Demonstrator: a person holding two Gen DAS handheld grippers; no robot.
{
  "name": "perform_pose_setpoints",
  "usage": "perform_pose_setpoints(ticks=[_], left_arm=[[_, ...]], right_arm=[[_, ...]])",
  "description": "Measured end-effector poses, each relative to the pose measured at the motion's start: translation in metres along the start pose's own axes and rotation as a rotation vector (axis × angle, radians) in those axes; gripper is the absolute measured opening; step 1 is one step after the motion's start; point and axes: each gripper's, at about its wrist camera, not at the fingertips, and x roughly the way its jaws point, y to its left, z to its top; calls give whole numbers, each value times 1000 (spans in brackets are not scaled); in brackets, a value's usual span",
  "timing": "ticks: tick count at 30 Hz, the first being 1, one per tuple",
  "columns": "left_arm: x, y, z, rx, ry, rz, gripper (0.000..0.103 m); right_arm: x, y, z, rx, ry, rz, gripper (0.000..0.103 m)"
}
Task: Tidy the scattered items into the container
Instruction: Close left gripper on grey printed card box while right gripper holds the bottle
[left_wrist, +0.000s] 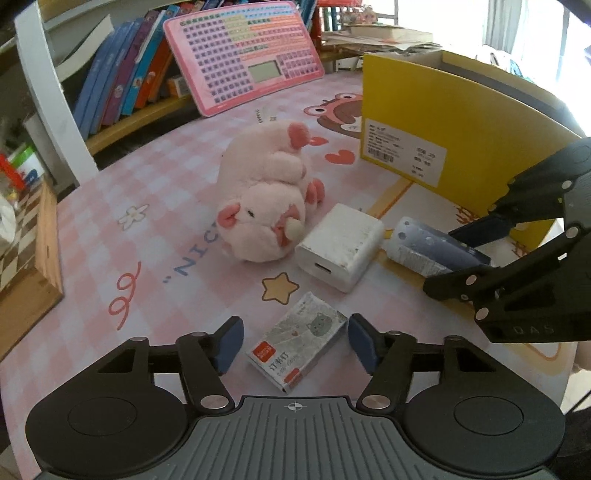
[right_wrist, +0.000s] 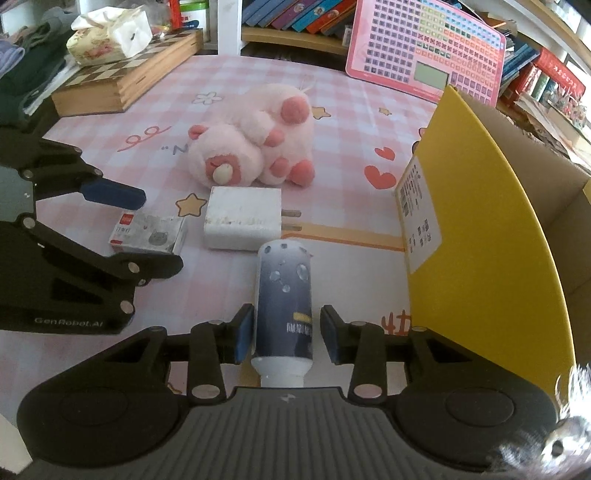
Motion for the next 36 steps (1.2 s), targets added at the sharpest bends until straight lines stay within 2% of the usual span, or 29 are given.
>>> perform_pose_setpoints(ticks=[2,4,8,11,18,25,36], left_arm=[[-1,3,-1,-25,-5,-26,57],[-2,2,-2,-28,-7,-29,56],[-7,-2,-4,-51,6,-19,54],[-15,1,-8,-103,-2,-24,54],[-43,6,-13,-158,-37,16,54],[-83,0,-19,-206,-82,19,54],[-151,-32,-18,-238,-176,-53,54]], right_arm=[[1,1,1,-4,-2,4,35],[2,0,2,-2,-1,13,30],[1,0,2,9,2,23,30],[-3,2,1,4,-7,35,30],[-21,8,-1,-17,-36,76,30],[-59,6,-11,-56,-53,138,30],[-124,0,-43,-88,-99,162,30]])
